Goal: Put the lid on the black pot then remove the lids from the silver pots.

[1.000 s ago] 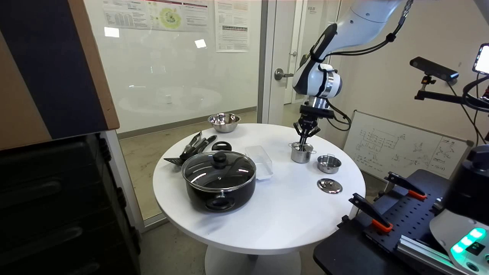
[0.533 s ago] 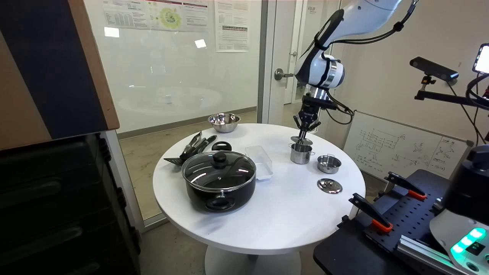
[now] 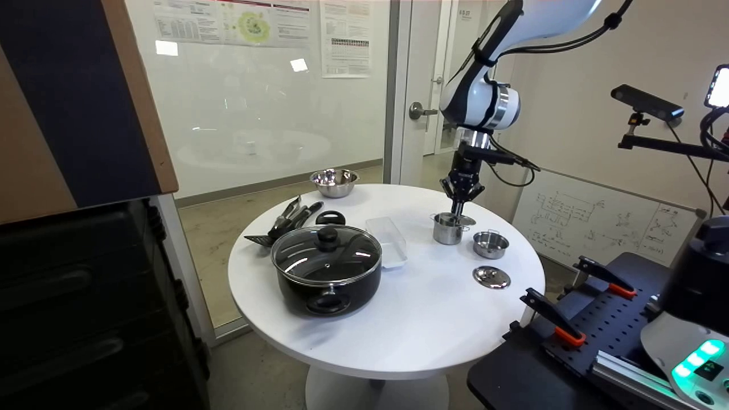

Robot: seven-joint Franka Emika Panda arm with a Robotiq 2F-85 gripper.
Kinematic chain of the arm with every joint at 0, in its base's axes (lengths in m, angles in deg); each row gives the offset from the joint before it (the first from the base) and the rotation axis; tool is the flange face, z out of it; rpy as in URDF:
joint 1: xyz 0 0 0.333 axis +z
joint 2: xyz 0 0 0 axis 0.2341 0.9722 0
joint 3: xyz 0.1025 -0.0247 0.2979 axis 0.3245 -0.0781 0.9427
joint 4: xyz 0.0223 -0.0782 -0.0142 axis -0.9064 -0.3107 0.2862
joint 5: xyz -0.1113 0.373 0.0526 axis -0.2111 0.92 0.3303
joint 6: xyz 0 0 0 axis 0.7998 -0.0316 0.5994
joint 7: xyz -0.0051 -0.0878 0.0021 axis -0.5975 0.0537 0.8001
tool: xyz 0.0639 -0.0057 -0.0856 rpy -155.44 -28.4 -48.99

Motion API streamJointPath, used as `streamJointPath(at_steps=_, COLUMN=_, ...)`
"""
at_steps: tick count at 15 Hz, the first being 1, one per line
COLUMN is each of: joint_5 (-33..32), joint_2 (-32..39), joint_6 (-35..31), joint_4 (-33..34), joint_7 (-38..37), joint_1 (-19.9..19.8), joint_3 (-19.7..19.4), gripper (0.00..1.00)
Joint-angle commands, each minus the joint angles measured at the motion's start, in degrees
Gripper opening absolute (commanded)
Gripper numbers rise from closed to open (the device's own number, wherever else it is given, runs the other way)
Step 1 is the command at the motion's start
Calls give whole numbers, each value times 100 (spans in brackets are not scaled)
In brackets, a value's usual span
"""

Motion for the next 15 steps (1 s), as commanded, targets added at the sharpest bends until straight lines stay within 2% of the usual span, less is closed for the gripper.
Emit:
streamJointPath(at_steps=1, joint_5=-408, joint_2=48, joint_6=-556, joint_4=-601, joint_7=-39, joint_1=330, joint_3=-81, gripper=0)
streamJointPath(at_steps=7, joint_5=-596, joint_2=565, joint_6=-1974, joint_4=-1069, joint_7=-39, joint_1=537, joint_3=53, gripper=0)
streamJointPath(at_steps=9, joint_5=-467, joint_2=754, joint_6=-2674, joint_4=-1189, joint_7=84, joint_1=451, joint_3=252, gripper=0)
streamJointPath(at_steps=13, joint_5=-449, joint_2=1024, joint_6=-3559, joint_4=-1284, joint_7=46, joint_1=286, joint_3=636, gripper=0)
streamJointPath(at_steps=14, joint_5=-476, joint_2=1003, joint_6=-3599, joint_4=-1306, joint_7=26, joint_1=258, joint_3=694, gripper=26)
streamJointPath(at_steps=15, joint_5=-491, joint_2=939, joint_6=-3505, joint_4=-1336, joint_7=22, joint_1=212, joint_3=748, gripper=28)
